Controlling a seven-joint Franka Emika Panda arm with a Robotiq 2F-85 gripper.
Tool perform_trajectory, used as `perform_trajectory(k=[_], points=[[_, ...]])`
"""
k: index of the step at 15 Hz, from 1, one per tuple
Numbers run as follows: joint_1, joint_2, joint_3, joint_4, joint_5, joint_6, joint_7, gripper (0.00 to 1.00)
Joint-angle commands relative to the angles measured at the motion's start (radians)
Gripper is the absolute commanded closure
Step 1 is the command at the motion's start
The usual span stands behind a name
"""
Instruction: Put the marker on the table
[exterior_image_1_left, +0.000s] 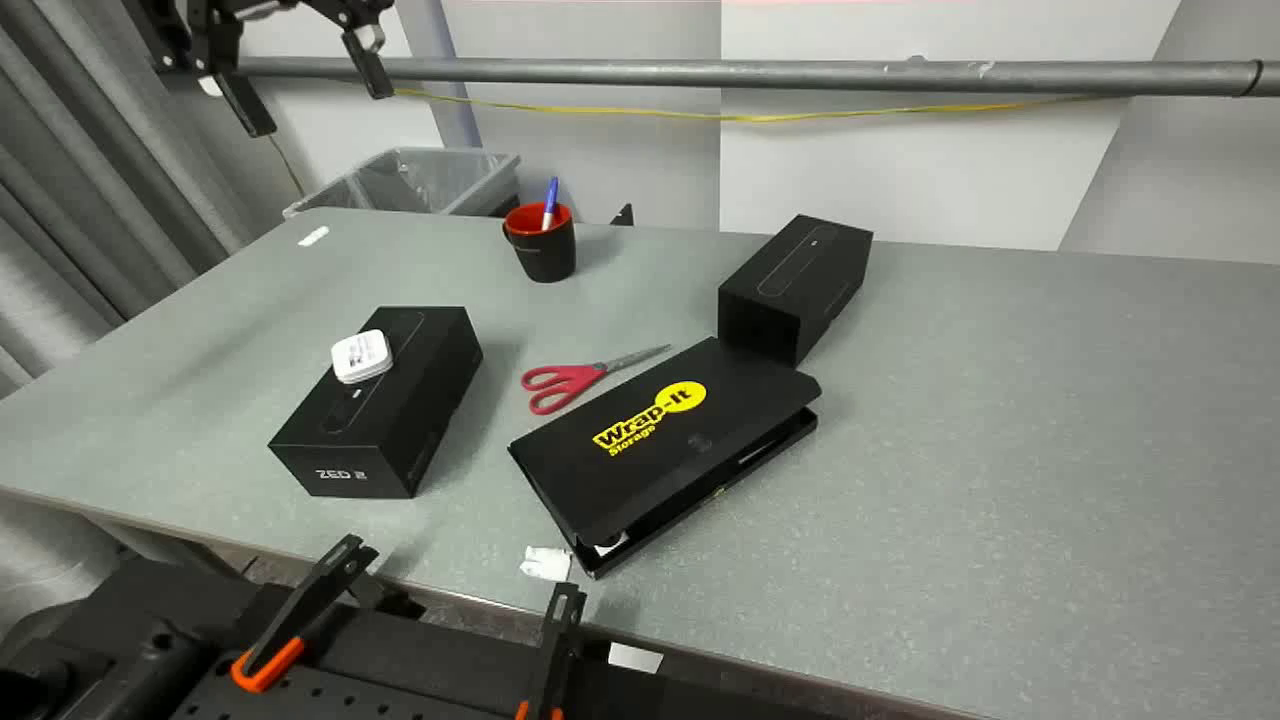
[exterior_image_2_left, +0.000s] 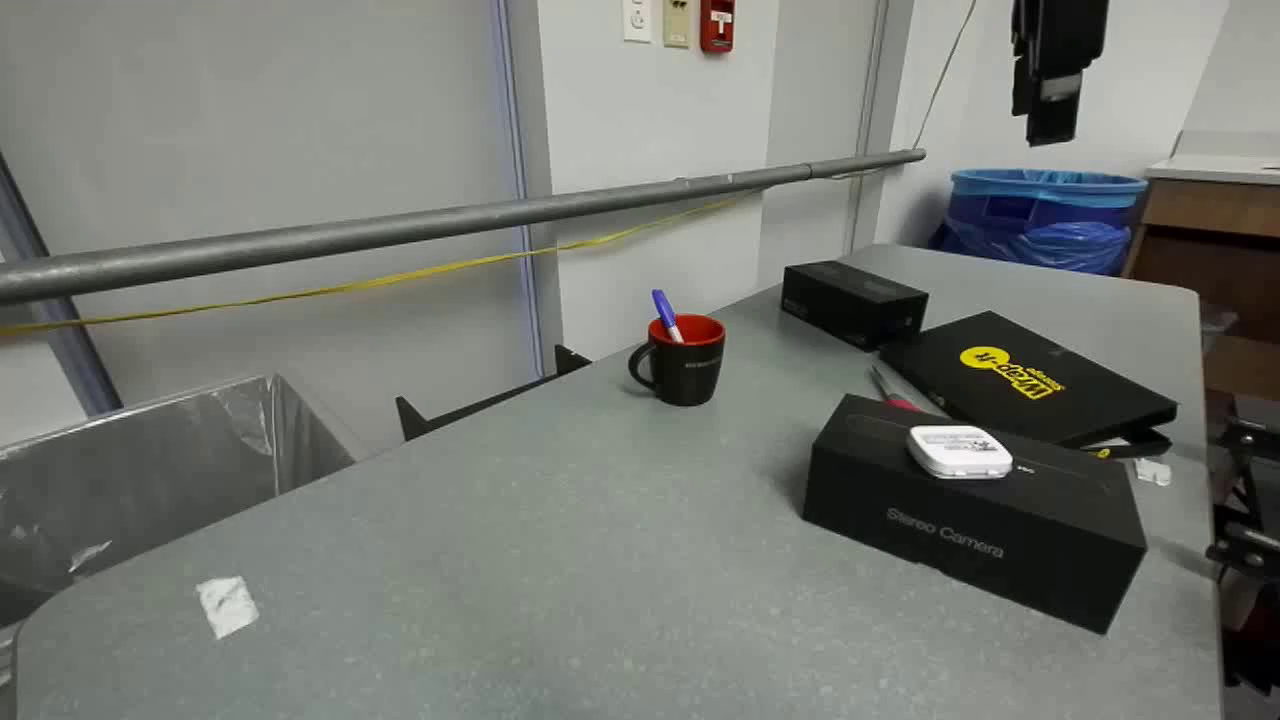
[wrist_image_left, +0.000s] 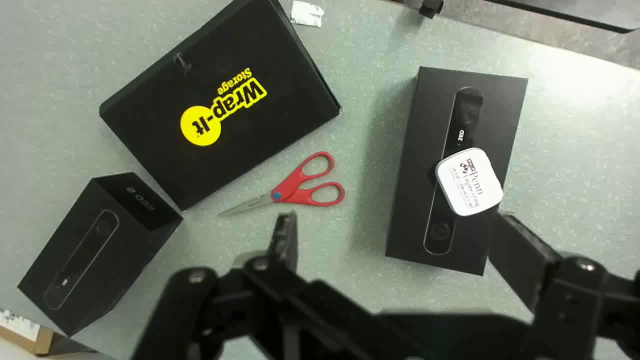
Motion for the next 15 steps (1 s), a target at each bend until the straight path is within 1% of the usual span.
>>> perform_trajectory(k=[1,6,7,8,10,13,15], points=[[0.024,0.002,-0.023,0.001,-0.005,-0.002,0.005,0.0],[0.024,0.002,-0.023,0.001,-0.005,-0.002,0.005,0.0],[0.027,0.002,-0.026,0.0,0.0,-0.01,-0.016,0.0],[0.026,-0.002,-0.032,-0.009,-0.002,0.015,-0.028,0.0],[0.013,0.017,-0.048,-0.01,-0.042,0.082,-0.053,0.0],[-0.012,0.092,-0.096,0.017,-0.047,0.245,-0.07,0.0],[-0.024,0.151,-0.128,0.049,-0.023,0.342,-0.072,0.0]])
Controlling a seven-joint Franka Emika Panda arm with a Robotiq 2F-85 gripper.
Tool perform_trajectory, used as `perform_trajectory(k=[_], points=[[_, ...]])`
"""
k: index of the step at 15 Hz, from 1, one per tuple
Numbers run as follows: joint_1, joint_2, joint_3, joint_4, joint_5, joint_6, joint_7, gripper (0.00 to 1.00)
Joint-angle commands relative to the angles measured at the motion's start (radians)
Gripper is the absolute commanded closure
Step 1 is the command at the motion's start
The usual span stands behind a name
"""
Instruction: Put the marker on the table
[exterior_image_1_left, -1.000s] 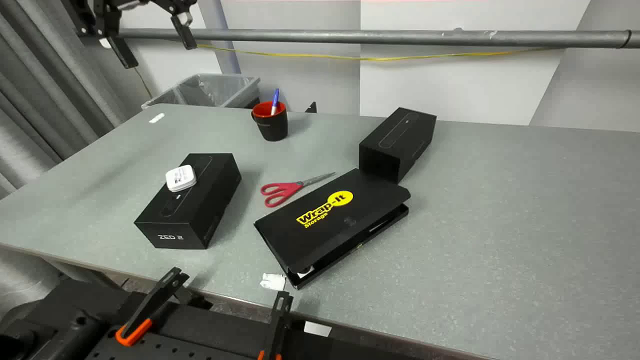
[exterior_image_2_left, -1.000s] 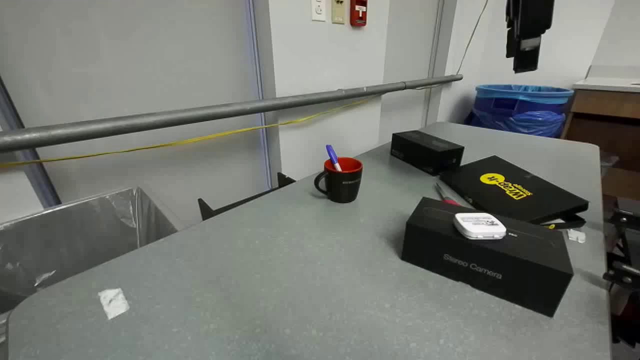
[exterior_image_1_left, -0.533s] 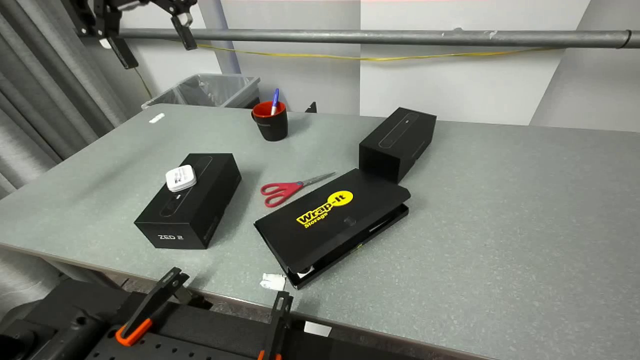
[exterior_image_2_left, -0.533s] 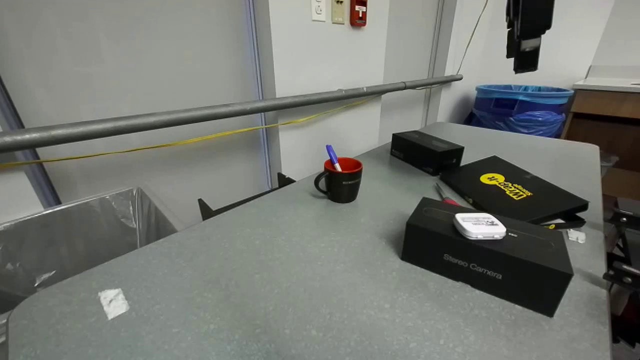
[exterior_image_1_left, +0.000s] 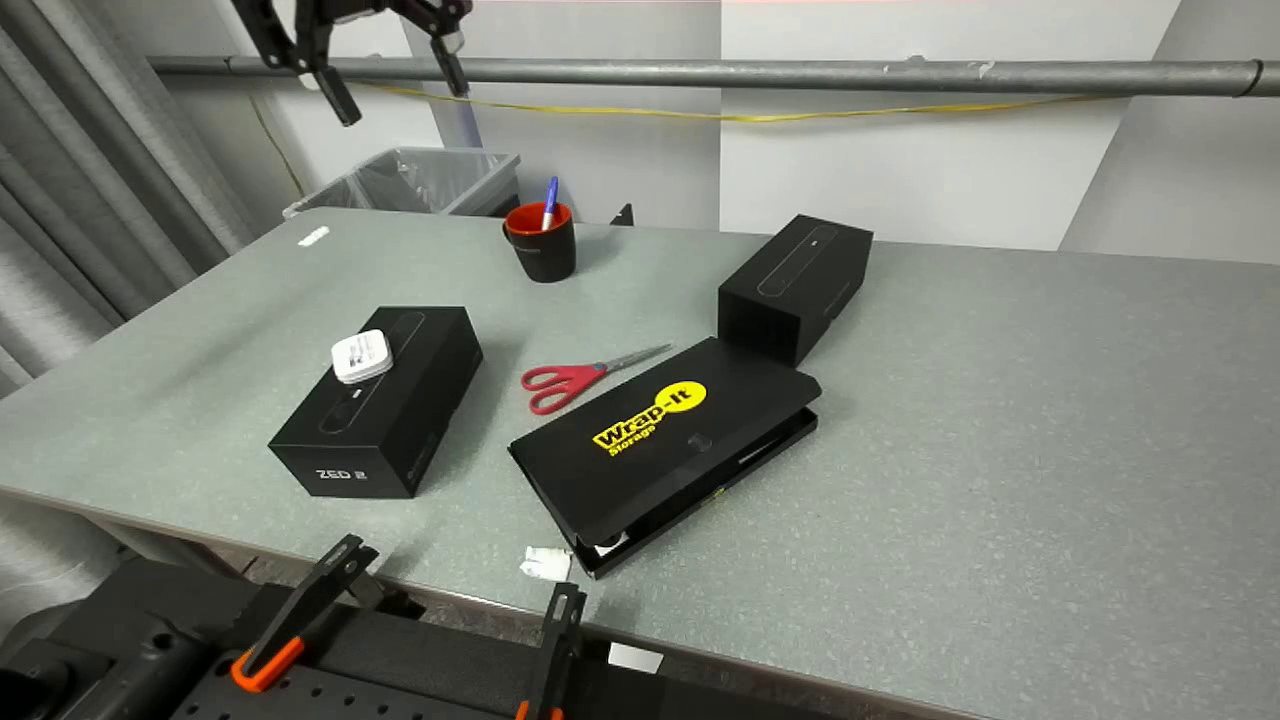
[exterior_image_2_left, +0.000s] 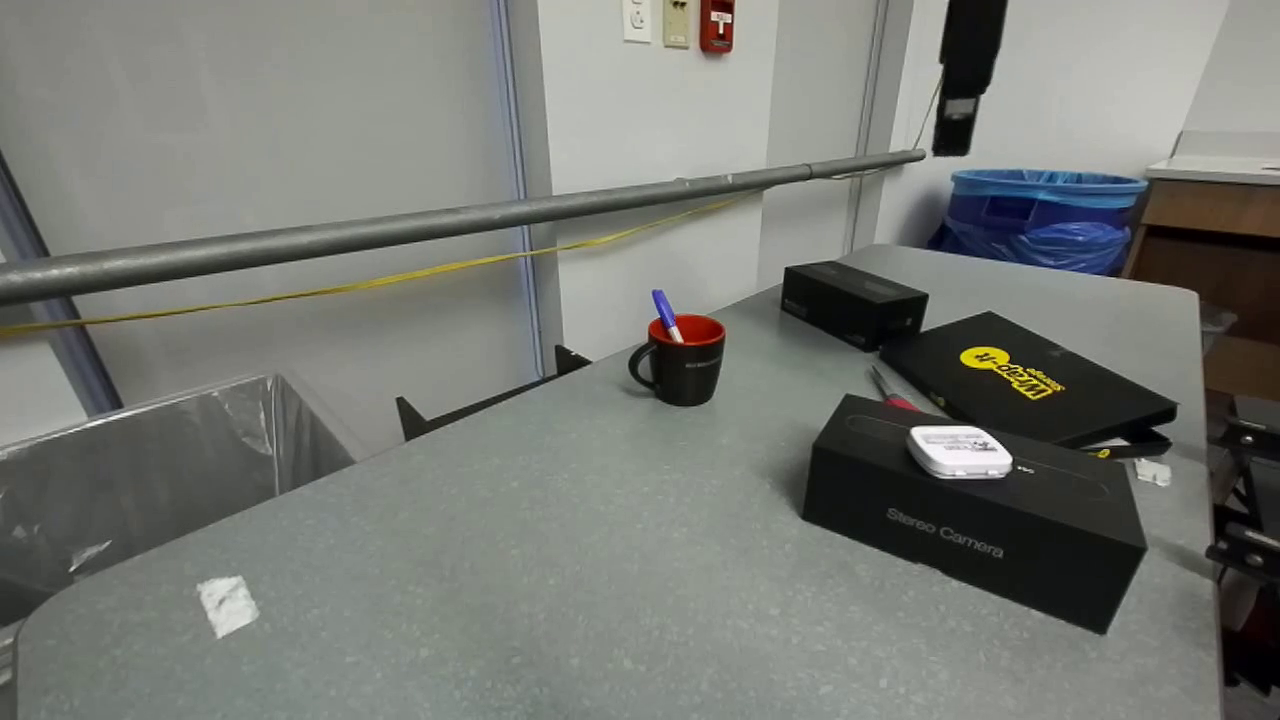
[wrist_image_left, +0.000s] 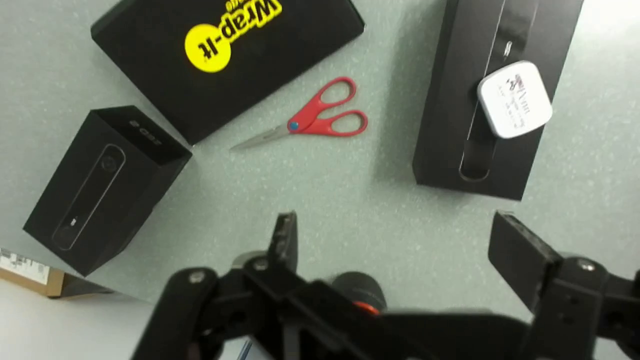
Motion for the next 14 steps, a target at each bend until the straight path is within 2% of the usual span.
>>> perform_trajectory(k=[1,4,5,7,10,13,14], points=[[-0.02,0.129,-0.057,0.078,0.022,0.14,-0.028,0.0],[-0.014,0.189,-0.092,0.143,0.172,0.108,-0.146,0.0],[-0.012,0.142,-0.083,0.079,0.089,0.132,-0.064,0.0],[-0.014,0.175,-0.09,0.111,0.137,0.131,-0.112,0.0],[-0.014,0.183,-0.09,0.121,0.141,0.13,-0.116,0.0],[-0.001,0.269,-0.078,0.148,0.137,0.228,0.023,0.0],[0.006,0.312,-0.072,0.178,0.154,0.22,0.025,0.0]])
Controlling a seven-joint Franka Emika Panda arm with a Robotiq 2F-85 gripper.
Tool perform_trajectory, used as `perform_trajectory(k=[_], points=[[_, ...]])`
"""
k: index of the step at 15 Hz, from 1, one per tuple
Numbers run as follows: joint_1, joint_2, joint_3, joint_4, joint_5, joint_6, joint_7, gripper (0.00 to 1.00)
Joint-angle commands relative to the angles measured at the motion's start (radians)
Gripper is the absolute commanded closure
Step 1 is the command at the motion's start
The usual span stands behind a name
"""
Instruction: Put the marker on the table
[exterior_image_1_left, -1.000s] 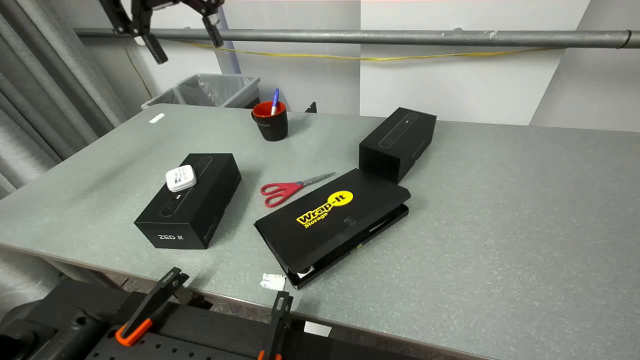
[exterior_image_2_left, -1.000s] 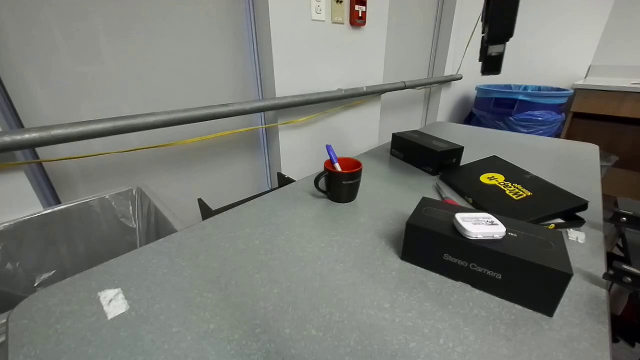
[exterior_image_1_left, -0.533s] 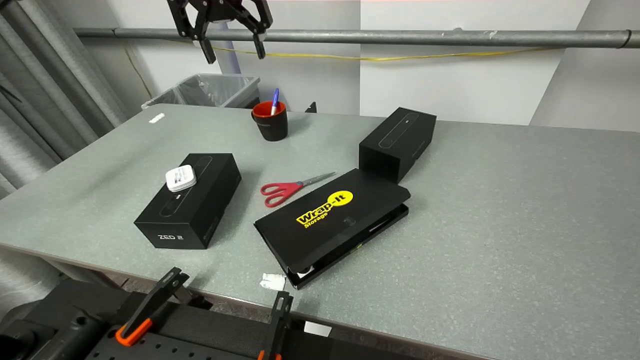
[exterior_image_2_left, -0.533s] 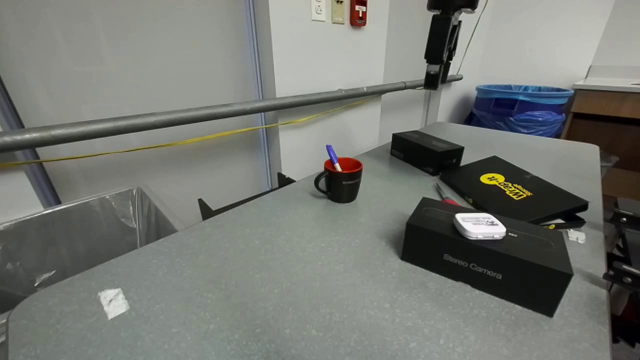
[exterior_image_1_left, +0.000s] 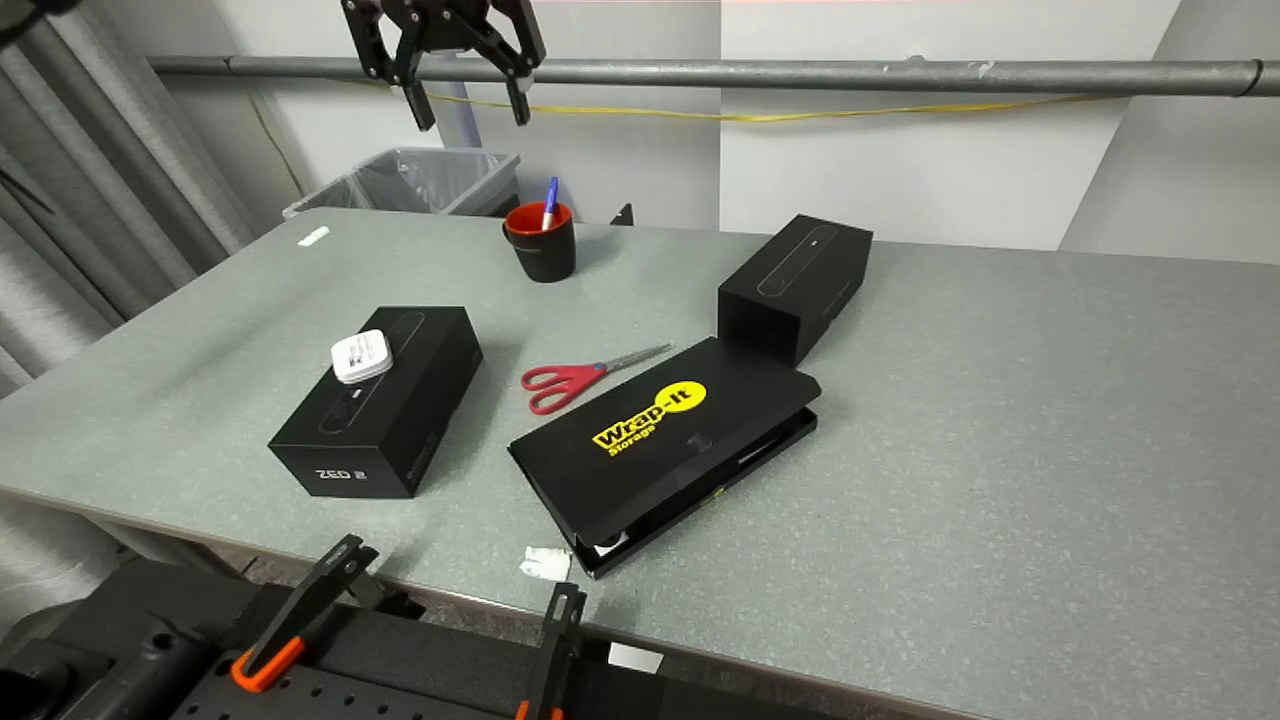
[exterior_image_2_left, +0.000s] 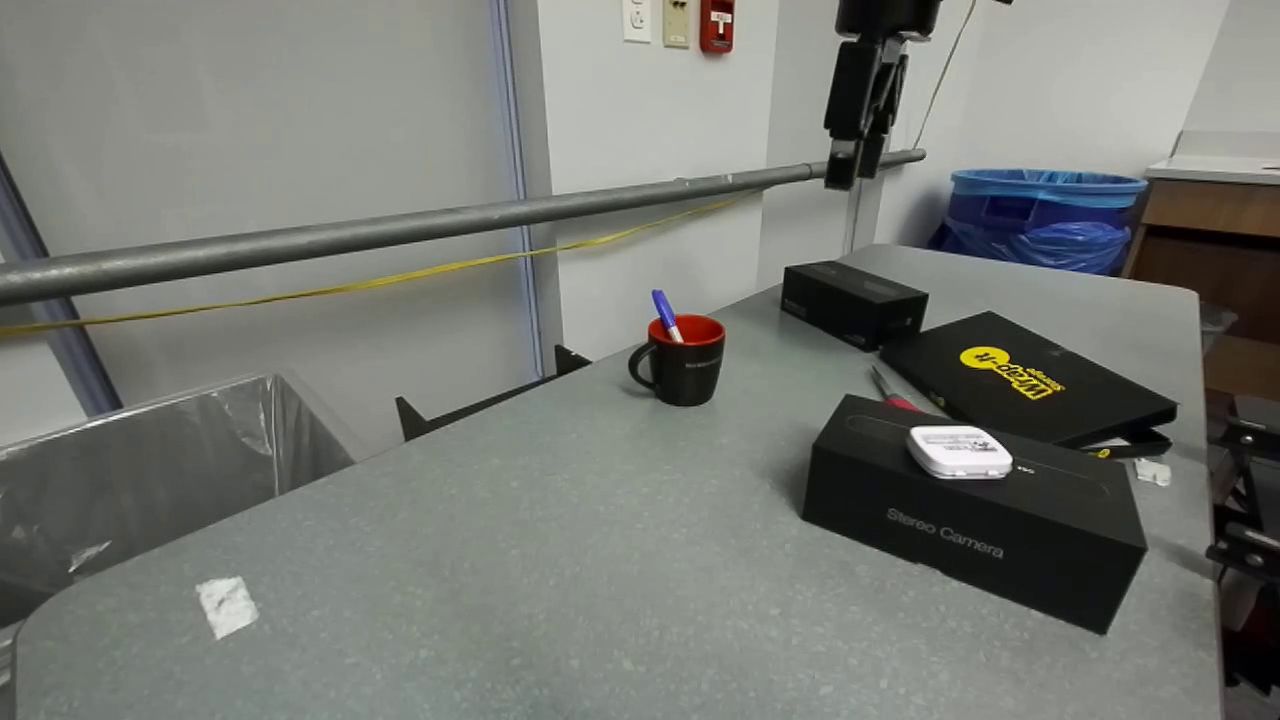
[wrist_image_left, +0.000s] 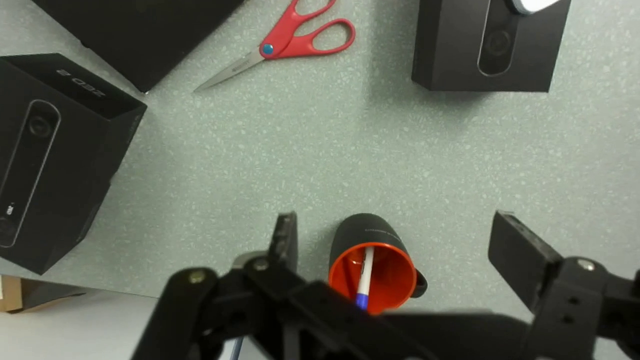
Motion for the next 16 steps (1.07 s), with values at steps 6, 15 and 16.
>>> perform_trajectory(k=[6,15,16], points=[[0.049,0.38,0.006,0.269,-0.004,0.116,0.183,0.0],[0.048,0.479,-0.02,0.373,0.009,0.129,0.198,0.0],[0.049,0.479,-0.02,0.372,0.009,0.129,0.198,0.0]])
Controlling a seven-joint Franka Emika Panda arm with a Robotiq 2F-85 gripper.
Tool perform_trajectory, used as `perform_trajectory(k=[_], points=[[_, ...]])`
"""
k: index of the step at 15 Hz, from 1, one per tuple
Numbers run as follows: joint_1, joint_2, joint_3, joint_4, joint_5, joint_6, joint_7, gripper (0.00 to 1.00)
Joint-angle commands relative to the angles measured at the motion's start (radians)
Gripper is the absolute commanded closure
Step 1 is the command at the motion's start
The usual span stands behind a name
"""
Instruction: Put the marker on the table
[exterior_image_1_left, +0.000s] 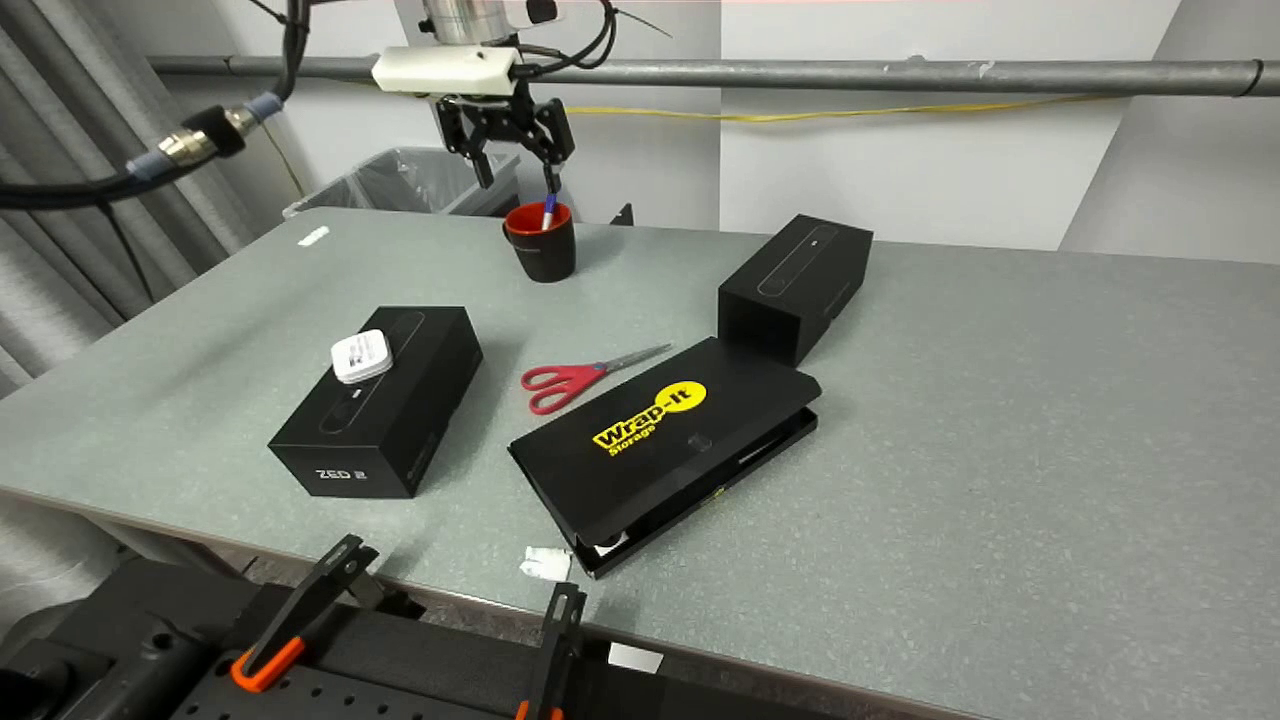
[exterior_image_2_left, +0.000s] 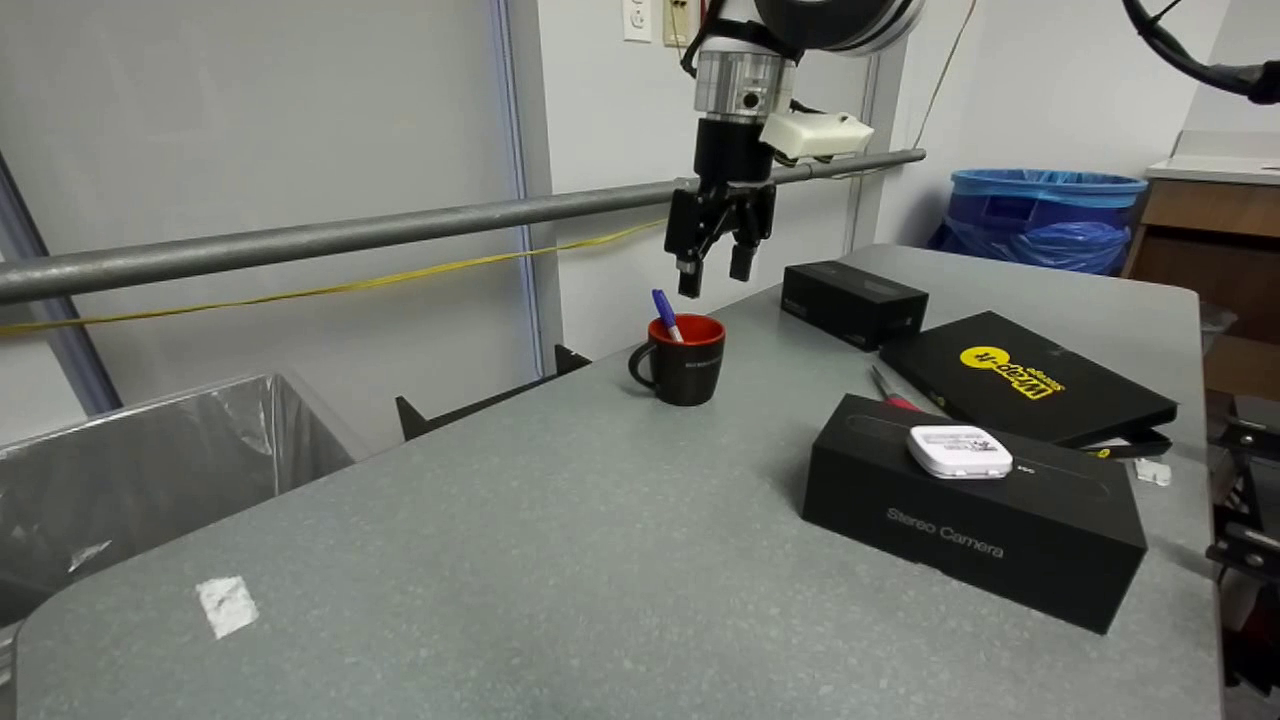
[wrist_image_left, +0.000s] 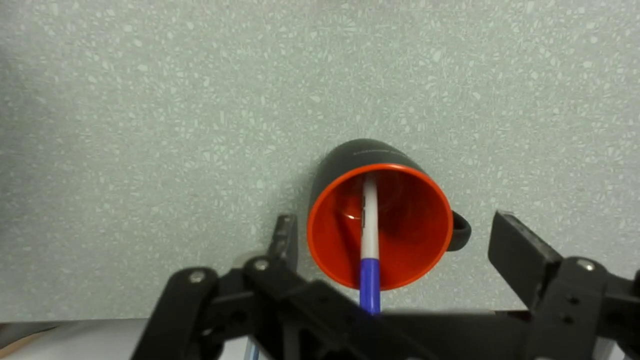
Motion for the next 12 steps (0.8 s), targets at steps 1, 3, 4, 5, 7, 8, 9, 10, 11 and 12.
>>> perform_trajectory(k=[1,3,4,5,7,8,9,10,11,12], points=[[0.01,-0.001,-0.011,0.0,0.008,-0.002,-0.006,0.0],[0.046,0.004,-0.044,-0.021,-0.047,0.091,0.05,0.0],[0.055,0.018,-0.054,-0.011,-0.053,0.119,0.07,0.0],[0.062,0.028,-0.062,-0.005,-0.058,0.134,0.077,0.0],[0.078,0.039,-0.078,0.0,-0.068,0.171,0.089,0.0],[0.084,0.048,-0.084,0.008,-0.071,0.184,0.094,0.0],[0.101,0.061,-0.106,0.018,-0.084,0.204,0.128,0.0],[0.108,0.07,-0.116,0.024,-0.087,0.218,0.14,0.0],[0.114,0.078,-0.126,0.03,-0.088,0.232,0.152,0.0],[0.12,0.09,-0.134,0.041,-0.086,0.238,0.161,0.0]])
